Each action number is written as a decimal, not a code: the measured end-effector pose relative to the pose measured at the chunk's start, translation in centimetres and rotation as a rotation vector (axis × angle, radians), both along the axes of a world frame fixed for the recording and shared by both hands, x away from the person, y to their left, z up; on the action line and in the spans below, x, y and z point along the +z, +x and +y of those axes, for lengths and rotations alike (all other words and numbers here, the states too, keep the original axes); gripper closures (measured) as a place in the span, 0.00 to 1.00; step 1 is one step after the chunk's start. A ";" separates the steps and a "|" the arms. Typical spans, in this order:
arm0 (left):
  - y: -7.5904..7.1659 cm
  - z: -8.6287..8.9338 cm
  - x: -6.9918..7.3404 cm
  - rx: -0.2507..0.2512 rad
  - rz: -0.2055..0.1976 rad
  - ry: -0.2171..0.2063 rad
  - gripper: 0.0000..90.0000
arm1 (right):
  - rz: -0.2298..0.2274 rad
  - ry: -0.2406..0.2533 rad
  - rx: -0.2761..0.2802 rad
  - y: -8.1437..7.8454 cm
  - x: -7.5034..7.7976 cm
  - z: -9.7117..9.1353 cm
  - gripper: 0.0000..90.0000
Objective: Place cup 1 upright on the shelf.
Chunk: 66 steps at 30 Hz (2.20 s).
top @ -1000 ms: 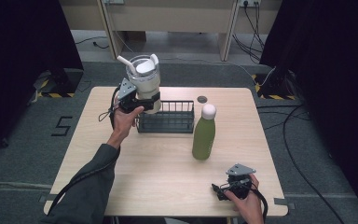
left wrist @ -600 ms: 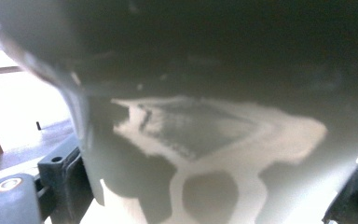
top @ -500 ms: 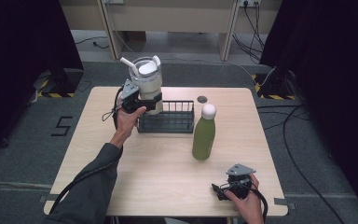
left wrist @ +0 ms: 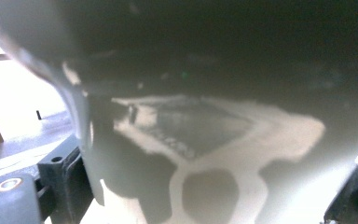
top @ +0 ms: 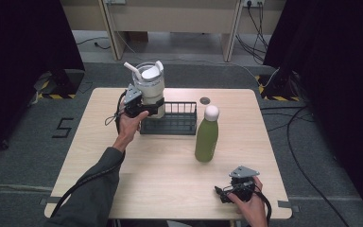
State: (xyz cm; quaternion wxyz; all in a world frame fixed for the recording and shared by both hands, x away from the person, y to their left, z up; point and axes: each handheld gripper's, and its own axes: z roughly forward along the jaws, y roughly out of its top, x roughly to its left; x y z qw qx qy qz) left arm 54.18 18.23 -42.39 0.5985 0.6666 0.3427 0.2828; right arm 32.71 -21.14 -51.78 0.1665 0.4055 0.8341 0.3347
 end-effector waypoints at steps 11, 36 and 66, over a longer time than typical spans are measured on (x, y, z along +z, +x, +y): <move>0.0 -0.1 -0.9 0.009 0.012 0.010 0.11 | 0.000 0.000 0.000 0.0 0.0 0.0 0.00; 0.4 -0.1 -2.6 0.028 0.040 0.032 0.11 | 0.000 -0.001 0.005 0.0 0.0 0.0 0.00; 0.2 0.2 -3.6 0.021 0.031 0.009 0.09 | -0.002 0.000 0.005 0.0 0.0 0.0 0.00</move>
